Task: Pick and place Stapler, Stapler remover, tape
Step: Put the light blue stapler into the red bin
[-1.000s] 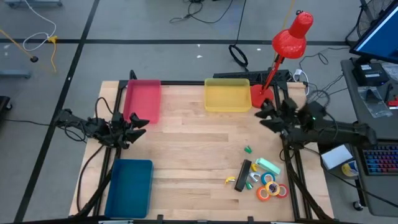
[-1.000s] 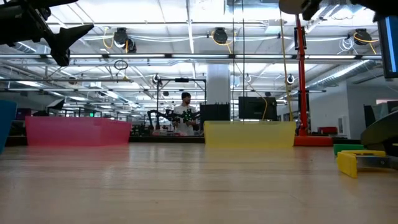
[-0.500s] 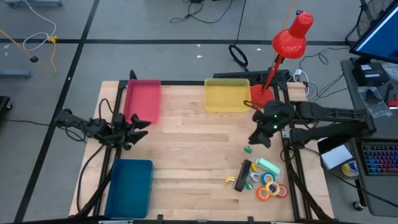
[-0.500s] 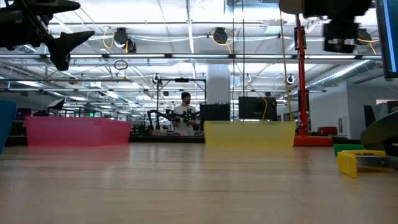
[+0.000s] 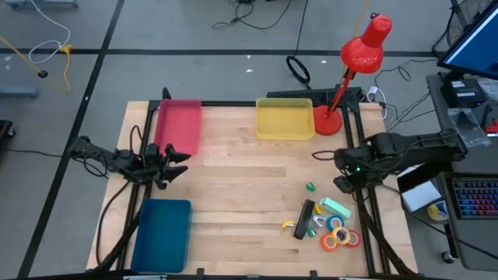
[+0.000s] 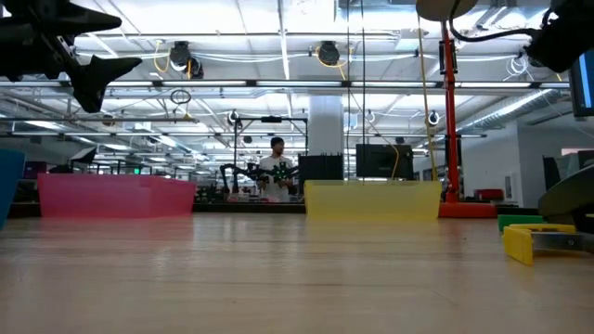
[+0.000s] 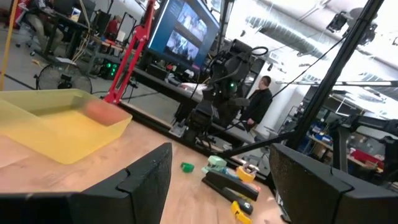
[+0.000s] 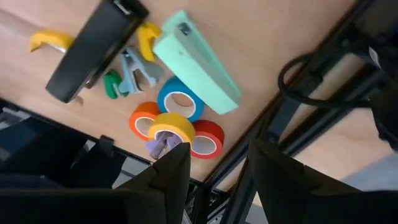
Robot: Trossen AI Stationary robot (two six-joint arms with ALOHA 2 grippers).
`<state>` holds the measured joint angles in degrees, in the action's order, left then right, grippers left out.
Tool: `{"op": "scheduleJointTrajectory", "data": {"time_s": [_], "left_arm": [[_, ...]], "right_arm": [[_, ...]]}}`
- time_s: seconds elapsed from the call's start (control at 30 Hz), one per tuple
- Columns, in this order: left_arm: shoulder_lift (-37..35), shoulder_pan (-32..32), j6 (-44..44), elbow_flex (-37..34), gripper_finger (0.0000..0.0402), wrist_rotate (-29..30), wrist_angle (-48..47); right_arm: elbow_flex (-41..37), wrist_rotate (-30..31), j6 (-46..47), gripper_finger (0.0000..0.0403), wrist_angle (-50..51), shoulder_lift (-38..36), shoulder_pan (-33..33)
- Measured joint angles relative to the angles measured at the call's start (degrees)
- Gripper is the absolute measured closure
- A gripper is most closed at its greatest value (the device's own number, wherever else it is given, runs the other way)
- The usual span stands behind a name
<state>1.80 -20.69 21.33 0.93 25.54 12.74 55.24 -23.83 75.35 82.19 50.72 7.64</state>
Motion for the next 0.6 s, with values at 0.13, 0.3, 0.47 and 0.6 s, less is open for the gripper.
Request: {"op": "scheduleJointTrajectory", "data": {"time_s": [0.13, 0.3, 0.47, 0.6], "left_arm": [[0.0, 0.0, 0.0, 0.0, 0.0133, 0.0, -0.8], [0.0, 0.0, 0.0, 0.0, 0.0133, 0.0, -1.0], [0.0, 0.0, 0.0, 0.0, 0.0133, 0.0, -1.1], [0.0, 0.0, -0.1, 0.0, 0.0133, 0.0, -1.1]], "right_arm": [[0.0, 0.1, 0.5, 0.0248, -0.5, 0.0, 1.9], [0.0, 0.2, -1.1, 0.0248, -0.5, 0.0, 2.9], [0.0, 0.2, -4.2, 0.0248, -0.5, 0.0, 3.1], [0.0, 0.2, -4.9, 0.0248, -0.5, 0.0, 3.0]]}}
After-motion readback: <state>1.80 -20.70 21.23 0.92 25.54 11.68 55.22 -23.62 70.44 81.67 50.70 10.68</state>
